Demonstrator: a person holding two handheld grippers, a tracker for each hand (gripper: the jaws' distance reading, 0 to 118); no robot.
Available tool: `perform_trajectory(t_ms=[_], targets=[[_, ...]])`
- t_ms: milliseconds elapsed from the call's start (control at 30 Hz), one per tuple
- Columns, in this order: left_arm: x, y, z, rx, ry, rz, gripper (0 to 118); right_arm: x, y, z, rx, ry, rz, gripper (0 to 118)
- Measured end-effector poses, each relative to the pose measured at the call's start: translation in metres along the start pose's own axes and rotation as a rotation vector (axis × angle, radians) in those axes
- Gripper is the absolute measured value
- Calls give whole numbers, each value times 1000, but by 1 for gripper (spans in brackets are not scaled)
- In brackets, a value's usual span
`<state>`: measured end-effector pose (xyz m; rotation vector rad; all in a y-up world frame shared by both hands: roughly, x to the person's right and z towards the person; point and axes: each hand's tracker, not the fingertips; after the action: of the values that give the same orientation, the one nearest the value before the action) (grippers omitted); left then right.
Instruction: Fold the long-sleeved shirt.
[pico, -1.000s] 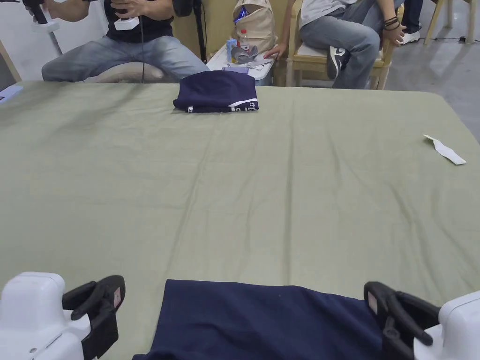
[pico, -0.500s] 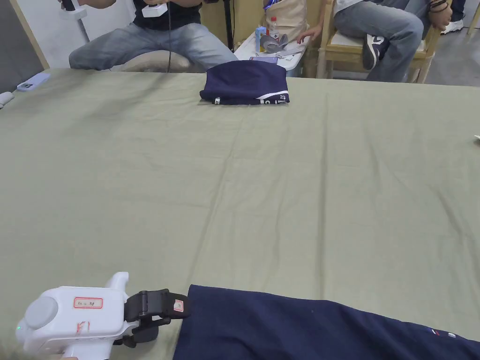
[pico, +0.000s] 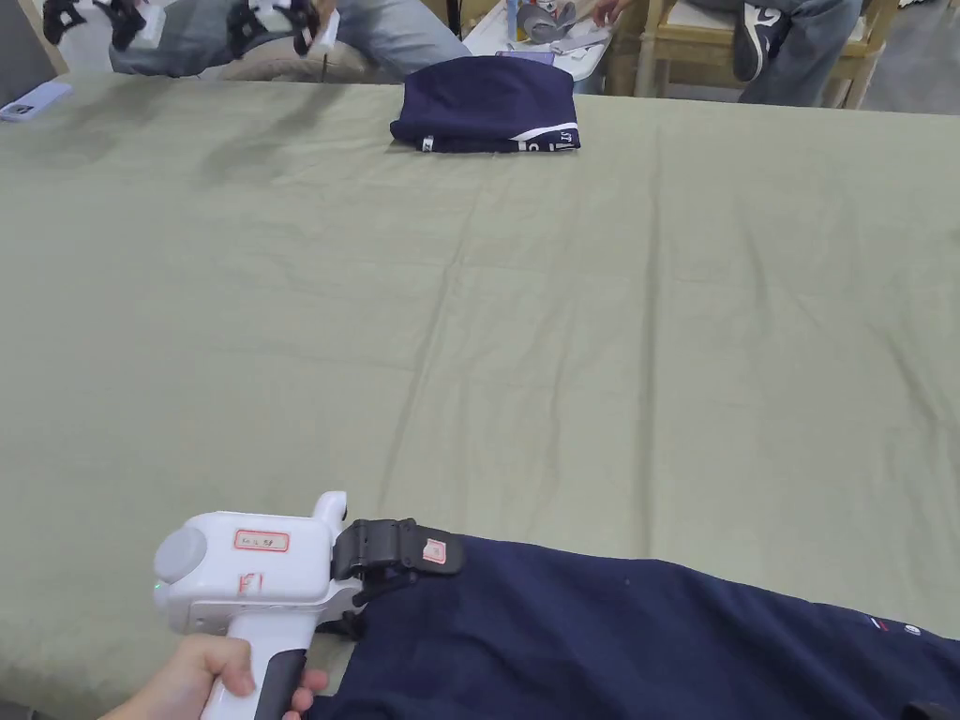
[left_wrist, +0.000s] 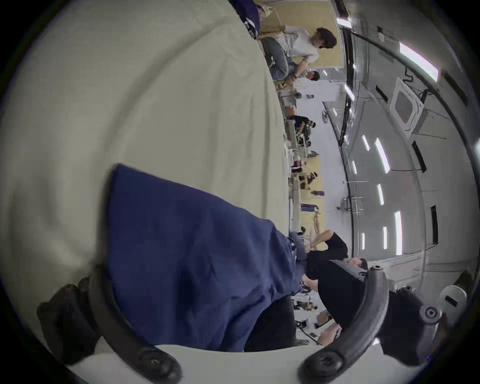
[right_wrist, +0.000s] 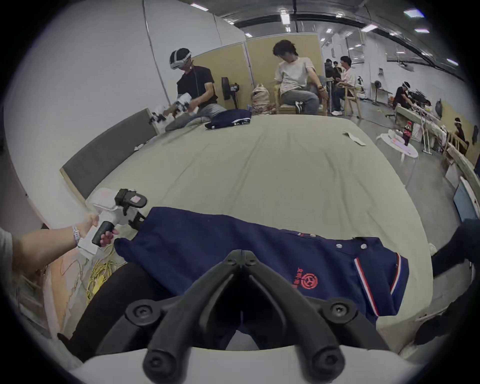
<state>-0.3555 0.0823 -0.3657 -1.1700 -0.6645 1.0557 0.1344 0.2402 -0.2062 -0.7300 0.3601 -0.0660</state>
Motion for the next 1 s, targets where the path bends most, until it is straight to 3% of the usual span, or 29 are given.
perform_trajectory(t_ms=[133, 167, 200, 233, 267, 300, 333, 367, 433, 533, 600, 667, 733, 833, 1000], targets=[[3, 0, -14, -19, 17, -55, 115, -1, -1, -1, -6, 6, 20, 1], [3, -1, -16, -21, 40, -64, 106, -1, -1, -1, -7, 4, 20, 0], [6, -2, -16, -31, 59, -89, 106, 0, -2, 0, -5, 5, 18, 0], [9, -2, -16, -50, 120, -139, 98, 2, -4, 1, -3, 6, 11, 0], [5, 2, -17, -54, 229, -150, 71, 3, -5, 1, -2, 6, -3, 1], [-7, 2, -23, -62, 422, -99, 4, 5, -5, 1, -4, 7, -19, 1], [-27, -12, -13, -94, 294, 35, 4, 6, -6, 0, -5, 6, -26, 1], [-24, -12, -23, -15, 94, 155, 4, 7, -6, -1, -8, 0, -32, 1], [-12, -13, -22, -37, 181, -29, 4, 8, -7, 0, -8, -12, -35, 1], [24, -23, -22, 13, 283, -46, 3, 11, -6, 7, -8, -19, -31, 1], [45, -27, -7, 94, 351, -193, 3, 14, -5, 12, -8, -39, -22, 1], [44, -13, 20, 187, 199, -147, 3, 20, -4, 19, 0, -68, -27, 0], [55, -13, 40, 195, 255, -131, 3, 28, -5, 27, 15, -82, -43, 1], [67, 2, 69, 176, 389, -273, 3, 38, -6, 34, 33, -109, -65, 0], [77, 20, 130, 291, 556, -268, 3, 50, -11, 41, 50, -117, -111, 1]])
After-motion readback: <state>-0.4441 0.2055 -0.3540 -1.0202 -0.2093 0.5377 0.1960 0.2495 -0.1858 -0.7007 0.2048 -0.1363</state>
